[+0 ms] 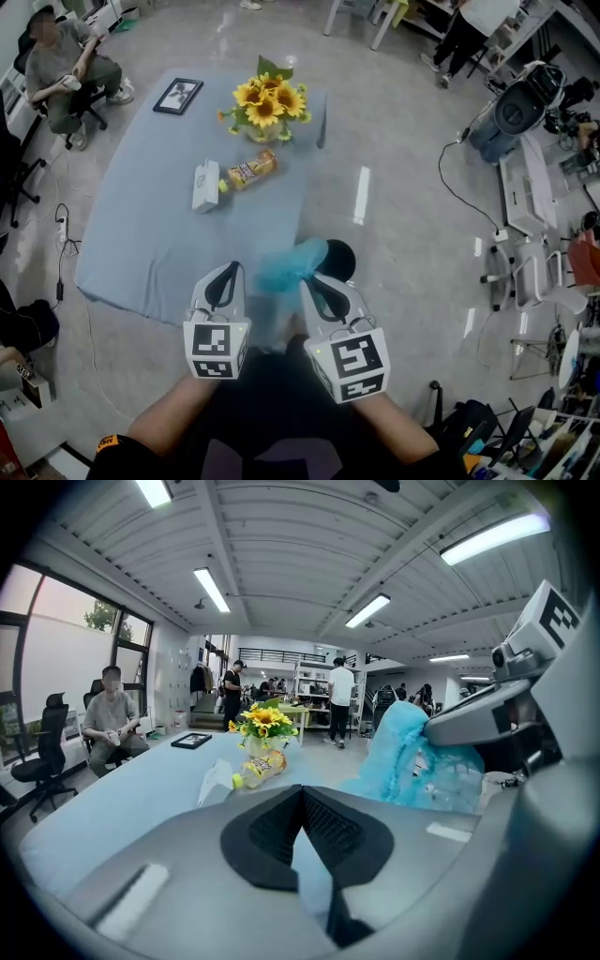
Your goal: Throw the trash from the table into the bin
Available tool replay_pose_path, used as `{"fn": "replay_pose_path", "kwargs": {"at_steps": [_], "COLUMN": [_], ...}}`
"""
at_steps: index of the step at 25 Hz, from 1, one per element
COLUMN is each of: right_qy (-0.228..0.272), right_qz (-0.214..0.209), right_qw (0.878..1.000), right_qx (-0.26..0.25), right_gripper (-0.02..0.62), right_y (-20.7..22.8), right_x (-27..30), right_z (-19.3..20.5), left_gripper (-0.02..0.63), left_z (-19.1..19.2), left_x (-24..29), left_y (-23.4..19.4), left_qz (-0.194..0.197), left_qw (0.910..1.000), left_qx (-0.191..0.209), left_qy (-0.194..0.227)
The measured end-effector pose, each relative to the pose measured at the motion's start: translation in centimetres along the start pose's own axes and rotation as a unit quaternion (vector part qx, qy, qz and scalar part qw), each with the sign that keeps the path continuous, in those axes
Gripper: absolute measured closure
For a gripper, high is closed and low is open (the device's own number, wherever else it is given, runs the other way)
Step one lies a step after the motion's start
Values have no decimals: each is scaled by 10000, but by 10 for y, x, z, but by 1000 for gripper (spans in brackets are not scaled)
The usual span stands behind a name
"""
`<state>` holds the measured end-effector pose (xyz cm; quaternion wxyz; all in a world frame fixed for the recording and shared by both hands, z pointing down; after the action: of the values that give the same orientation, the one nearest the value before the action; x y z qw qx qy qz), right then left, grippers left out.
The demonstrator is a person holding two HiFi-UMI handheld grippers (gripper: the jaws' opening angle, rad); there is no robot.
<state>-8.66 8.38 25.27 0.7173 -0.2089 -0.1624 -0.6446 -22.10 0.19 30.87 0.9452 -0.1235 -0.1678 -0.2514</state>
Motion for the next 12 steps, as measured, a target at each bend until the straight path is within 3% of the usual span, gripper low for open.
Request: {"fn": "replay_pose_path", "kwargs": {"at_steps": [12], "right_qy": [-118], "right_qz": [490], "right_qw": [9982], "right_qx": [339], "right_gripper": [577], "right_y": [61], "right_x": [-16], "right_z": [25], "left_gripper": [598], "left_z": [-3], "left_x": [41], "left_y": [47], "left_qz": [452], "left_qw": [9987], "left_qx": [139], "left_qy": [-174]}}
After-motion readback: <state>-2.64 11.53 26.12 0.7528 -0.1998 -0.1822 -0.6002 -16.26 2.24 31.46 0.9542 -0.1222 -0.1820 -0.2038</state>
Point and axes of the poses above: the fingertips, and each gripper's own axes: x forward along the fingers, y to its right, z out of its underside, the point moved 5 cm from there along -x, backward along the fingers, and after that the axes turned 15 degrees about z, right-handed, at the moved point
